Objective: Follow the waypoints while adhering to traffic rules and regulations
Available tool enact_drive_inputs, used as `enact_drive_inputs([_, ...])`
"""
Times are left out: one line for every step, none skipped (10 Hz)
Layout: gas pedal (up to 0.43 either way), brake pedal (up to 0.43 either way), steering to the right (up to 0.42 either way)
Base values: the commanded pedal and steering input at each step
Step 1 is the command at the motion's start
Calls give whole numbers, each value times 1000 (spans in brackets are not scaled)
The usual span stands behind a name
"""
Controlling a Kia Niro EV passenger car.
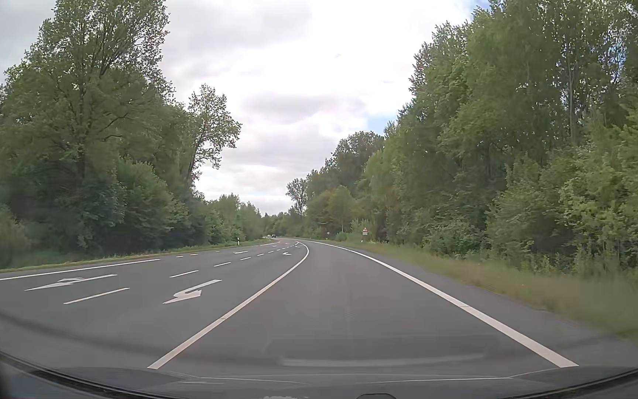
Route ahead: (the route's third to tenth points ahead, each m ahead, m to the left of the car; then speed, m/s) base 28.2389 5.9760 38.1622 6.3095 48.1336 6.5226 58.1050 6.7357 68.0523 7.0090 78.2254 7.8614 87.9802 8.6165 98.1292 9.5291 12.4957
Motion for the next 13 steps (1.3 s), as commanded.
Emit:
enact_drive_inputs([461, 0, -7])
enact_drive_inputs([461, 0, -7])
enact_drive_inputs([461, 0, -7])
enact_drive_inputs([461, 0, -7])
enact_drive_inputs([461, 0, -7])
enact_drive_inputs([469, 0, -7])
enact_drive_inputs([469, 0, -7])
enact_drive_inputs([469, 0, -7])
enact_drive_inputs([469, 0, -8])
enact_drive_inputs([469, 0, -7])
enact_drive_inputs([469, 0, -7])
enact_drive_inputs([469, 0, -7])
enact_drive_inputs([469, 0, -8])
